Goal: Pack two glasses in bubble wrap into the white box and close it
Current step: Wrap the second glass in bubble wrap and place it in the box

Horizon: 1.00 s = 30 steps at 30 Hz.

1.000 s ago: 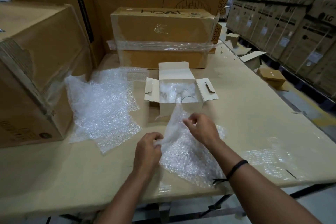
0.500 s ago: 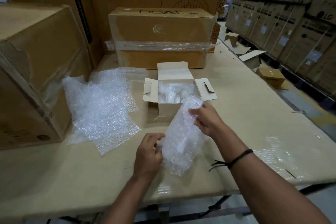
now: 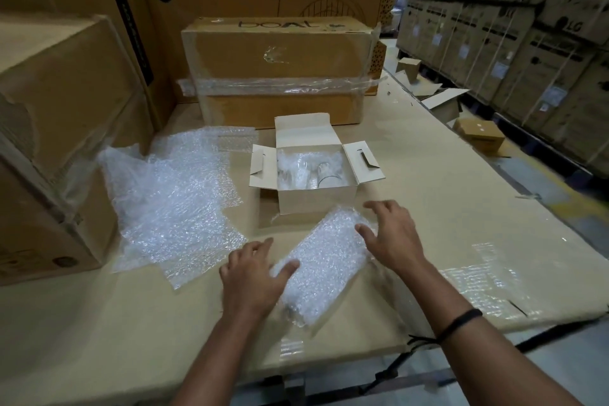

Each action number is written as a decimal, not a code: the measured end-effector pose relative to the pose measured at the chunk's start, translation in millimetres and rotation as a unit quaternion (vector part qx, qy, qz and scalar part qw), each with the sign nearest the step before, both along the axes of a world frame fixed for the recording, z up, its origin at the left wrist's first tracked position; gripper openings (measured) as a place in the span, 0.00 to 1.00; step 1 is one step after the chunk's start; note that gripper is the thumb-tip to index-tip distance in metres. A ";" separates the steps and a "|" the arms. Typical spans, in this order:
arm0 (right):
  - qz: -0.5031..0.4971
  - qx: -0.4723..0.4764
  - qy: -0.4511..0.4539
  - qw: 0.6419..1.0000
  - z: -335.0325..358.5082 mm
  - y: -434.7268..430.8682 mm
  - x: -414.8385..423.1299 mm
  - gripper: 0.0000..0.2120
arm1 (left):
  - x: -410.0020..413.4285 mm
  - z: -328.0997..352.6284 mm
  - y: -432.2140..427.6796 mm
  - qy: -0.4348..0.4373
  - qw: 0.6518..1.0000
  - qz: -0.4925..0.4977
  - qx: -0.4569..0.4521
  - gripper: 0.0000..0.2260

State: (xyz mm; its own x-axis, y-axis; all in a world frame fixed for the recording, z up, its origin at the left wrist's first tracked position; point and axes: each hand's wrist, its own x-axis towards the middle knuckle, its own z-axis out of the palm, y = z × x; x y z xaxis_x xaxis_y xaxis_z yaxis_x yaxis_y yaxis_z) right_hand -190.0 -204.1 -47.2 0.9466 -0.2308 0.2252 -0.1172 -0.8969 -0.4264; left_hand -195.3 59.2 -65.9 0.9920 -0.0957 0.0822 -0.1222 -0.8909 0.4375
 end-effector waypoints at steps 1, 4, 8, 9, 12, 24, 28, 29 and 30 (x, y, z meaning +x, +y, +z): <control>0.053 -0.041 -0.007 0.998 3.0 2.1 4.2 0.21 | -1.0 -0.3 -4.8 0.032 0.997 0.001 0.064 0.37; 0.200 -0.122 0.070 0.970 11.0 14.2 22.8 0.28 | -1.2 0.9 -13.5 0.068 0.993 -0.005 0.092 0.30; 0.258 -0.111 0.182 0.943 17.1 30.2 47.8 0.42 | 0.3 9.3 -20.0 0.019 0.993 0.005 -0.120 0.11; 0.262 -0.117 0.198 0.937 18.8 31.3 52.6 0.41 | 0.5 11.5 -20.7 -0.017 0.985 -0.003 -0.173 0.12; 0.264 -0.164 0.110 0.944 33.2 25.0 62.4 0.27 | 5.0 16.9 -18.4 -0.210 0.954 -0.034 -0.210 0.18; 0.265 0.012 0.181 0.947 4.6 -41.1 34.1 0.14 | 9.5 -5.5 -17.0 -0.018 0.959 0.010 -0.284 0.16; 0.214 0.166 0.154 0.950 0.5 -49.0 47.5 0.15 | 27.6 -2.0 -30.1 -0.022 0.947 0.091 -0.308 0.17; 0.207 0.167 0.138 0.954 -2.2 -47.9 51.2 0.17 | 32.2 -0.7 -32.9 -0.029 0.952 0.111 -0.283 0.17; 0.205 0.158 0.122 0.958 -6.2 -46.4 54.3 0.18 | 35.5 0.0 -36.1 -0.034 0.961 0.130 -0.242 0.17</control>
